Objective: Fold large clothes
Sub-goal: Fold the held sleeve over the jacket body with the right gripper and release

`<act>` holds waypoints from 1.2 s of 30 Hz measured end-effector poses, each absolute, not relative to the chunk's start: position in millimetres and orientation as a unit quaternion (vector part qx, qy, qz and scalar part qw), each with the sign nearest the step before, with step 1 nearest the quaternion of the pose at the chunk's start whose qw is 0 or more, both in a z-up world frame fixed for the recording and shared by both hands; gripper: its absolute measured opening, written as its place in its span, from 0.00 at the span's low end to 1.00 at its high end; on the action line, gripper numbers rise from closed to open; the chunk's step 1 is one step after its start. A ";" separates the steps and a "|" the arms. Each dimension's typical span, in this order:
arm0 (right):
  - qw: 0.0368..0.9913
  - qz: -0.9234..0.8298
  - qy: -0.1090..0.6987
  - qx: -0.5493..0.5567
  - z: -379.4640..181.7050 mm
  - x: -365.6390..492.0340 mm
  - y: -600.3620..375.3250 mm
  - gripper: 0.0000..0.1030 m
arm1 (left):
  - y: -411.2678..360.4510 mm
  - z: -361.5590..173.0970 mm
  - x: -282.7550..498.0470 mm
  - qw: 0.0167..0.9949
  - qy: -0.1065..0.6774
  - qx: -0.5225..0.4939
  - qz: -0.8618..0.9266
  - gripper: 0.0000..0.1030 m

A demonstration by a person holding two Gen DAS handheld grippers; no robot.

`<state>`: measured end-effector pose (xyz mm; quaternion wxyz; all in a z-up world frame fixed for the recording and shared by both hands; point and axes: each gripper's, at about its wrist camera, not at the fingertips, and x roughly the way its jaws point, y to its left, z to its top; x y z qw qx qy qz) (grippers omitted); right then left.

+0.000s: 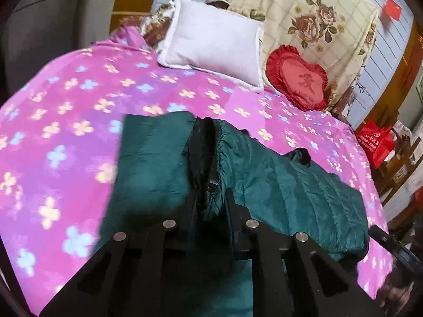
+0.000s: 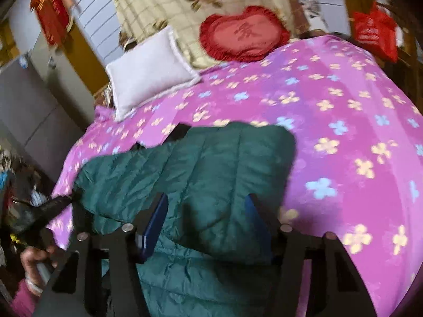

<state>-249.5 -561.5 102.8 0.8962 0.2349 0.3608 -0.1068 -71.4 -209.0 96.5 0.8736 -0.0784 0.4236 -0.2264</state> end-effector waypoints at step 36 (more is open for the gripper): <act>0.897 -0.124 0.410 0.106 74.3 -129.5 -464.8 0.72 | -221.9 55.5 -46.0 0.893 0.414 0.039 -0.173 0.44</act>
